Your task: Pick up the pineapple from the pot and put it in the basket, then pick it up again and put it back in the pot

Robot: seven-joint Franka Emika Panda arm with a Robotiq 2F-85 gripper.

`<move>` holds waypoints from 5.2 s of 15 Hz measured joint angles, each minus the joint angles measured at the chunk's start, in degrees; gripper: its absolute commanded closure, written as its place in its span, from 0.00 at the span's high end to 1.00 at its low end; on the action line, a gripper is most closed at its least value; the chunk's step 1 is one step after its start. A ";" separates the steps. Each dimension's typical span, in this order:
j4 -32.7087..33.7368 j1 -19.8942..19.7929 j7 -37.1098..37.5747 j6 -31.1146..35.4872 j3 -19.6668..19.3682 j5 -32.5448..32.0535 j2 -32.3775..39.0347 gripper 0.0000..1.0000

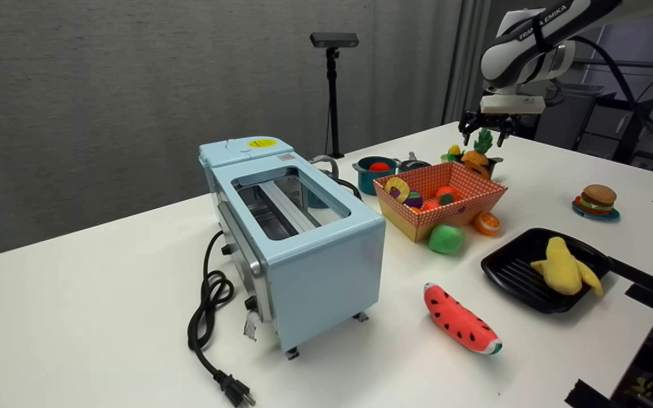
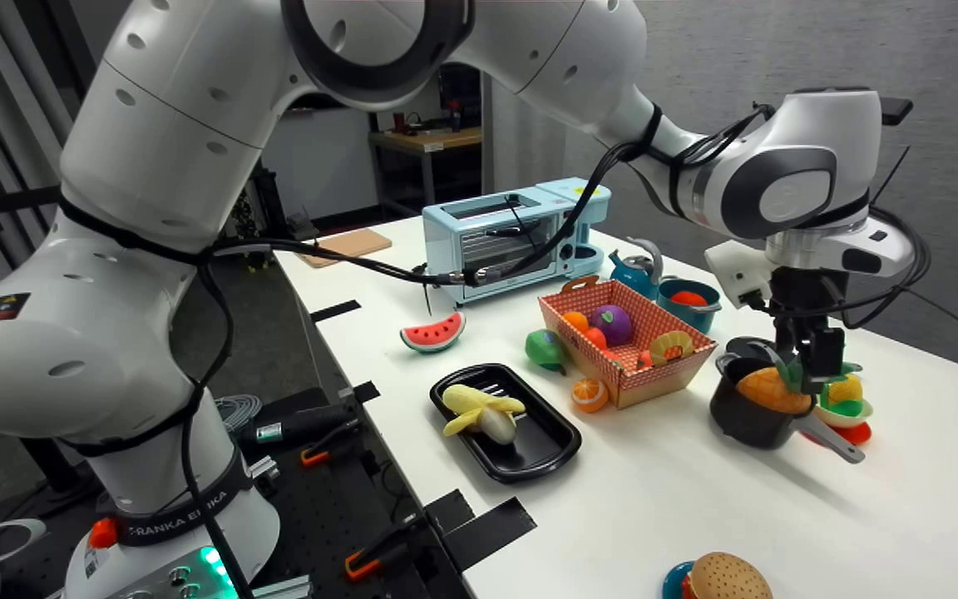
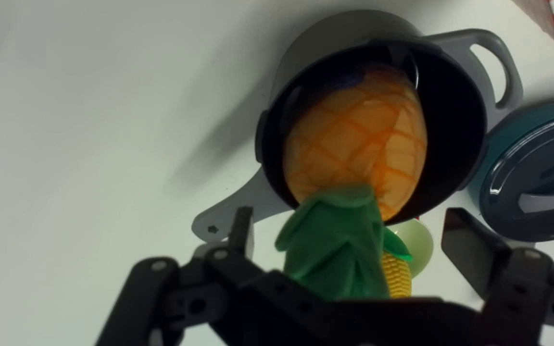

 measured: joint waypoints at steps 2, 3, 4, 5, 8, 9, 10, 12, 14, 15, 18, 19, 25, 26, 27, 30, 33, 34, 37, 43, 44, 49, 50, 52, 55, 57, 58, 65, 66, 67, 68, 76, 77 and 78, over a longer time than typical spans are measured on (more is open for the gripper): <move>0.61 0.00 0.00 0.00 0.00 0.00 0.21 0.74; 0.89 0.00 -0.01 0.00 0.00 0.00 0.38 0.65; 1.24 0.00 -0.01 0.00 0.00 0.00 0.63 0.58; 1.56 0.00 -0.01 -0.03 0.00 0.00 0.92 0.49; 2.31 0.00 -0.05 -0.03 0.00 0.00 1.74 0.27; 2.51 0.01 -0.06 -0.03 0.00 0.00 1.94 0.20; 2.79 0.02 -0.06 -0.03 0.00 0.00 2.17 0.11; 3.25 0.04 -0.07 -0.03 0.00 0.00 2.57 0.00; 3.48 0.10 -0.10 -0.03 0.00 0.00 2.72 0.00; 3.54 0.15 -0.14 -0.03 0.00 0.00 2.72 0.02; 3.57 0.38 -0.28 -0.03 0.00 -0.15 2.34 0.02; 3.55 0.50 -0.36 -0.02 0.00 -0.27 2.00 0.02; 1.32 1.78 -1.36 -0.02 -0.04 -1.19 -2.70 0.02; 0.50 2.04 -1.48 -0.02 -0.04 -1.48 -3.71 0.02; -0.49 2.32 -1.54 -0.02 -0.05 -1.84 -4.79 0.02; -4.04 3.26 -1.55 -0.02 -0.09 -3.88 -8.13 0.02; -8.01 4.52 -1.55 -0.02 -0.11 -6.46 -11.62 0.02; -9.43 5.06 -1.55 -0.02 -0.12 -7.39 -12.91 0.02; -13.75 6.75 -1.55 -0.02 -0.03 -9.33 -17.03 0.02; -21.20 8.45 -1.64 -0.02 1.01 -10.28 -25.31 0.02; -22.13 8.47 -1.66 -0.02 1.22 -10.35 -26.40 0.02; -25.56 8.48 -1.87 -0.02 2.27 -10.67 -30.30 0.02; -26.09 8.50 -2.09 -0.02 2.77 -10.87 -30.77 0.02; -26.99 8.66 -2.76 -0.02 4.08 -11.24 -31.44 0.02; -27.88 9.42 -4.09 -0.02 5.97 -11.51 -31.86 0.02; -28.11 9.77 -5.12 -0.02 6.93 -11.52 -31.96 0.02; -28.12 9.91 -5.56 -0.02 7.27 -11.52 -31.96 0.02; -27.94 9.97 -7.77 -0.02 8.10 -11.52 -31.12 0.02; -27.79 9.97 -7.87 -0.02 8.10 -11.52 -30.72 0.02; -27.52 9.97 -7.93 -0.02 8.11 -11.52 -30.20 0.02; -27.09 9.97 -7.95 -0.02 8.11 -11.52 -29.53 0.02; -20.99 10.50 -7.96 -0.02 8.20 -11.52 -22.06 0.02; -20.10 10.66 -7.96 -0.02 8.19 -11.52 -21.03 0.02; -19.18 10.81 -7.96 -0.02 8.19 -11.52 -20.02 0.33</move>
